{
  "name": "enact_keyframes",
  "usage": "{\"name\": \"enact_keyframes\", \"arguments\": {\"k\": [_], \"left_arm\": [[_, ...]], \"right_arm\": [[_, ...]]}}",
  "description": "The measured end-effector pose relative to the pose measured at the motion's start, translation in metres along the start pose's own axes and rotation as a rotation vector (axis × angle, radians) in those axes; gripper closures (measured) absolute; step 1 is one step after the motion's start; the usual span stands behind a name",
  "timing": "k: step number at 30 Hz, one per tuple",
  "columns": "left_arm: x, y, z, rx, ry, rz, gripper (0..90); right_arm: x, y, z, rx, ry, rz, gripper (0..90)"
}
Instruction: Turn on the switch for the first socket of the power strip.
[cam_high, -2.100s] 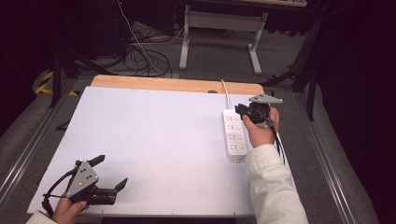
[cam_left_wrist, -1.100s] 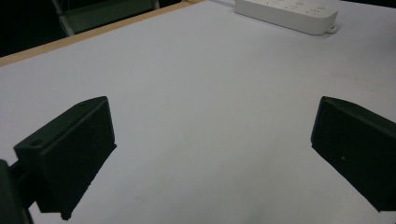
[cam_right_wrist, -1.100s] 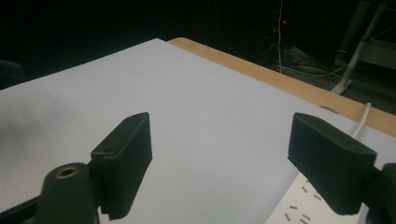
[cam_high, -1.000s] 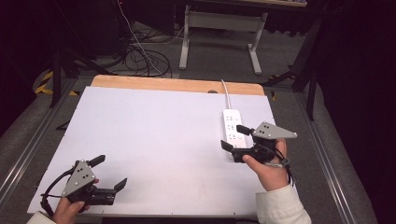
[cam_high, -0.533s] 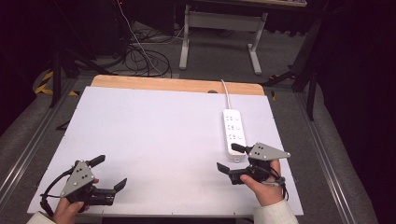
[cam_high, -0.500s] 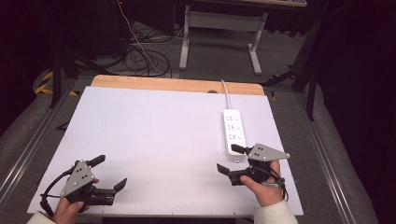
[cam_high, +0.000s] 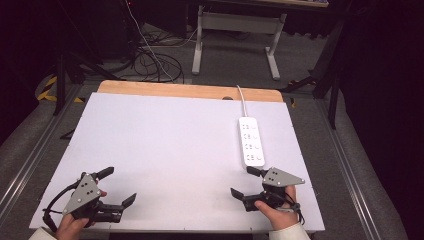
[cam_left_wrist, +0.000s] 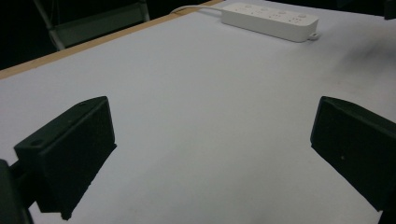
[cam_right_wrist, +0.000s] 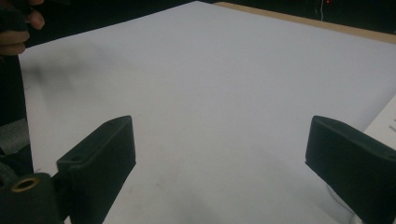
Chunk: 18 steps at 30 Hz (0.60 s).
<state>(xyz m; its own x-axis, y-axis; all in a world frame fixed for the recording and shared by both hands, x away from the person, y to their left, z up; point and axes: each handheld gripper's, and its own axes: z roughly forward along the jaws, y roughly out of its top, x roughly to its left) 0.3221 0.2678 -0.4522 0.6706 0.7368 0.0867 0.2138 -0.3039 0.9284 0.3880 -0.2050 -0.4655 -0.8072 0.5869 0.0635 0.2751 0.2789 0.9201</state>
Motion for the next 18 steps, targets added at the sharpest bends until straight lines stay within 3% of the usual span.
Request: {"name": "enact_keyframes", "arguments": {"k": [10, 14, 18], "left_arm": [[0.000, -0.001, 0.001, -0.001, -0.011, -0.044, 0.4], [0.000, -0.001, 0.001, 0.002, -0.007, -0.037, 0.5], [0.001, -0.002, 0.001, 0.003, 0.000, 0.007, 0.5]], "right_arm": [[0.010, -0.016, 0.009, 0.087, 0.002, -0.005, 9.0], [0.011, -0.017, 0.010, 0.114, -0.013, -0.016, 8.9], [0.011, -0.017, 0.010, 0.117, -0.010, -0.030, 8.2]]}}
